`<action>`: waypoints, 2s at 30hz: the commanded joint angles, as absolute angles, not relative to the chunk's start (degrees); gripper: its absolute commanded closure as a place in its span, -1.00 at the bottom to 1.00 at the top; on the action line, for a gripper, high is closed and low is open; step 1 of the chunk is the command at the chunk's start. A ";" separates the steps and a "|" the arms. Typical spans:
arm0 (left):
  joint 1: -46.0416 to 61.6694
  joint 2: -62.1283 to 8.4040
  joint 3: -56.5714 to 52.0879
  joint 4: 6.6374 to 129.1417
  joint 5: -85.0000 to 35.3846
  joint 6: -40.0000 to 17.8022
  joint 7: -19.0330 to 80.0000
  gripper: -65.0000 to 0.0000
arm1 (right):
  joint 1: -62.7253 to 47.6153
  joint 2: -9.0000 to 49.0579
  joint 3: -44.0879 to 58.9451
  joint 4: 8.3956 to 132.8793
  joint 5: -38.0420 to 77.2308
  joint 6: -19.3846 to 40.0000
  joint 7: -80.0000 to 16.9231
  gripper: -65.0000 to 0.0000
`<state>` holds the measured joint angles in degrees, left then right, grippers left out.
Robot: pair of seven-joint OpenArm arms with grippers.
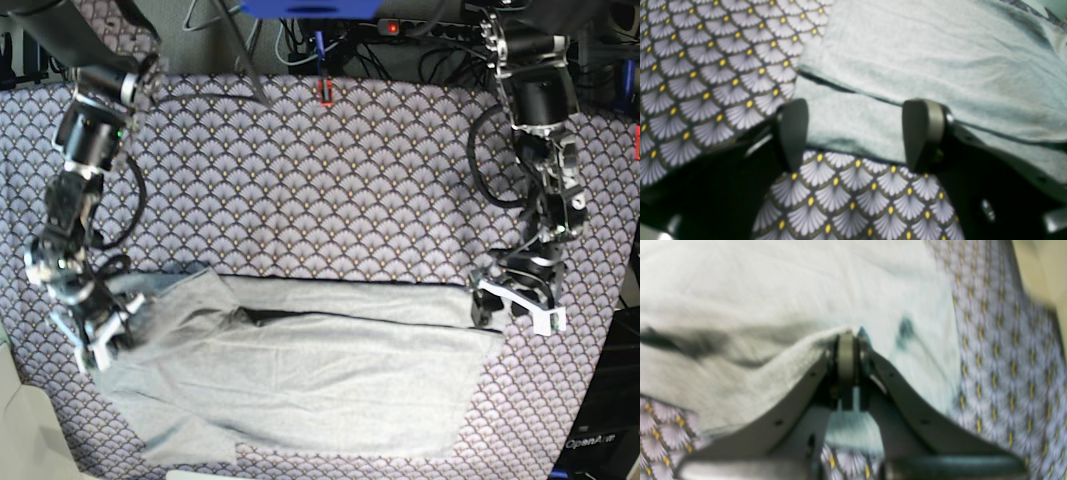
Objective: Fold the T-shirt properly
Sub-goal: 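Release the folded edge and raise both grippers, then reposition both grippers over the folded edge of the shirt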
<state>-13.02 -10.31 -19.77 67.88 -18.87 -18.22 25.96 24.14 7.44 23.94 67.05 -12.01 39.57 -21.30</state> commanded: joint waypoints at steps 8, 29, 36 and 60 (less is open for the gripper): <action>-12.97 -10.86 -20.35 71.43 -19.56 -18.68 24.22 -0.33 | 34.51 7.69 18.07 61.41 -11.30 40.00 -19.91 1.00; -2.95 -10.77 -27.03 86.29 -19.56 -19.03 30.55 -0.33 | 49.71 11.30 17.98 40.40 -11.30 36.00 -11.56 0.96; 0.92 -10.77 -27.65 90.07 -19.56 -19.03 30.55 -0.33 | 53.41 11.56 17.98 33.19 -11.38 35.82 -8.13 0.96; 5.49 -10.68 -27.47 95.78 -19.56 -19.12 30.55 -0.33 | 46.37 13.41 14.99 37.67 -10.95 30.37 -8.84 0.38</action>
<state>6.20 -10.17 -27.29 94.67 -19.09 -18.90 31.97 45.54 13.06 14.94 36.64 -11.70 30.33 -9.61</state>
